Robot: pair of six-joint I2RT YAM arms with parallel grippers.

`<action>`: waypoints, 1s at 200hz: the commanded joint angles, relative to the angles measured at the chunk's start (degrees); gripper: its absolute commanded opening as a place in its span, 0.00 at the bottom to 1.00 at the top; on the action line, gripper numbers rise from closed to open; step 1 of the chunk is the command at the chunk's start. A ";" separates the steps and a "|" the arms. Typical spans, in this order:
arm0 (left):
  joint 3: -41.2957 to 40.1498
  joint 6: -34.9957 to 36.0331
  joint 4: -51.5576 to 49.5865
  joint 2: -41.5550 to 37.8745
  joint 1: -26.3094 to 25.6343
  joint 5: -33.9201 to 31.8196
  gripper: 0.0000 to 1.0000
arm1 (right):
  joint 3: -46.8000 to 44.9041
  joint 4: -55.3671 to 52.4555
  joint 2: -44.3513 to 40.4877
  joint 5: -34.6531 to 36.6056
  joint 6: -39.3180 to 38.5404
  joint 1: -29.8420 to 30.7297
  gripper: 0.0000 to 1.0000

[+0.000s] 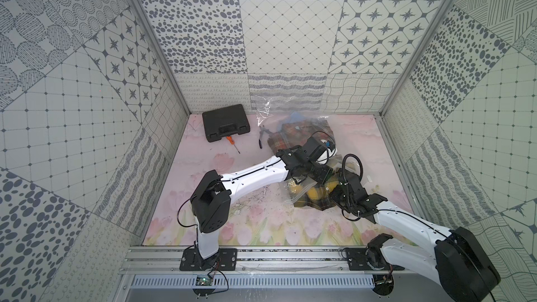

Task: Place the folded shirt into the vacuum bag
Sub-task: Place the shirt in the vacuum bag.

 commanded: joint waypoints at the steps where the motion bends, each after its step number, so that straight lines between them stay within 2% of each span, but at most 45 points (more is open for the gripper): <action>1: 0.24 0.78 0.85 1.27 -1.09 4.18 0.00 | -0.79 19.78 1.08 2.94 -0.24 -0.23 0.20; 36: -1.07 1.23 0.62 1.01 -1.10 5.02 0.00 | 2.12 24.29 2.75 5.34 -4.69 -1.31 0.16; 76: -2.84 -0.04 2.04 -0.58 -1.09 5.60 0.00 | 3.31 30.18 10.60 5.06 -8.62 -4.17 0.15; 103: -4.47 -0.09 2.19 -1.89 -1.00 4.56 0.00 | 3.33 33.64 15.98 2.64 -10.22 -8.32 0.16; 129: -5.46 -0.91 3.10 -1.47 -1.04 4.64 0.00 | 5.20 34.45 20.37 -2.53 -12.10 -8.61 0.24; 138: -5.77 -1.14 3.50 -1.20 -1.07 4.51 0.00 | 5.06 33.95 20.17 -3.59 -10.85 -8.22 0.32; 148: -5.81 -1.18 3.58 -0.99 -0.93 3.94 0.00 | 4.13 32.12 18.25 -3.70 -9.47 -7.17 0.44; 164: -5.63 -1.06 3.35 -1.13 -0.57 3.26 0.00 | 3.30 25.44 13.60 -3.04 -8.57 -5.04 0.55; 182: -5.51 -1.36 4.05 -1.49 0.05 3.23 0.00 | 2.00 17.77 8.35 -4.46 -5.42 -4.77 0.63; 200: -4.49 -1.53 4.17 -1.27 0.49 3.46 0.00 | 0.53 11.30 4.33 -5.83 -1.47 -4.55 0.65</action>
